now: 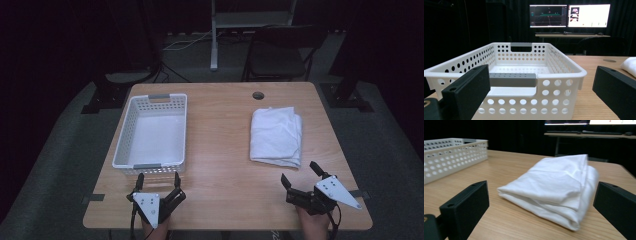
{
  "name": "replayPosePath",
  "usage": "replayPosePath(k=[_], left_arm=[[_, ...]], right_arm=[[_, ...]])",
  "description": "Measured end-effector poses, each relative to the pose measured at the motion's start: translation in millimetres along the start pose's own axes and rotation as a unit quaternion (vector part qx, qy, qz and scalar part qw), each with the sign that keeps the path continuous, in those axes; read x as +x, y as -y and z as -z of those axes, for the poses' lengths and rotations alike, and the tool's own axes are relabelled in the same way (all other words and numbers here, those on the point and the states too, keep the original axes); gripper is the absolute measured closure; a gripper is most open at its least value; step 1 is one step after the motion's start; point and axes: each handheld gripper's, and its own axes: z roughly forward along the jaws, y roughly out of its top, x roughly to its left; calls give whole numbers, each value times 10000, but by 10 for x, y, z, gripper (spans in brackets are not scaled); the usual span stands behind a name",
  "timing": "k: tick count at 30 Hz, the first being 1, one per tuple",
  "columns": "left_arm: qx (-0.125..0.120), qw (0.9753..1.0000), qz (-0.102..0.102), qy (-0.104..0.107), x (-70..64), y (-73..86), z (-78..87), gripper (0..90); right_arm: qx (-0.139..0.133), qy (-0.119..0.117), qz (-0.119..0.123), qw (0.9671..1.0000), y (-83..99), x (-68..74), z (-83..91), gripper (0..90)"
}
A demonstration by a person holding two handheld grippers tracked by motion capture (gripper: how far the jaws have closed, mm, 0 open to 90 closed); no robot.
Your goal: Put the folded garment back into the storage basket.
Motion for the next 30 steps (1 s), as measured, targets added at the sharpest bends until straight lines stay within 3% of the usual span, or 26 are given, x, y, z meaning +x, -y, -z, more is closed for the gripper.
replayPosePath(k=[6, 14, 16, 18, 30], left_arm=[[-4, 10000, 3, -8, -1, 0, 0, 22], [-37, 10000, 11, -14, 0, 2, 8, 22], [-40, 10000, 12, 6, 2, 2, 11, 22], [-49, 10000, 15, 9, 1, 3, 16, 22], [-72, 10000, 27, 43, -1, 4, 30, 22]], right_arm=[[1, -113, -191, 9998, 9, -48, 30, 8], [100, -193, -180, 9996, 20, -64, 2, 18], [70, -341, -246, 9991, 17, -73, 6, 23], [-6, -254, -224, 9994, 11, -75, 27, 22], [29, -278, -293, 9992, -30, -109, 73, 24]])
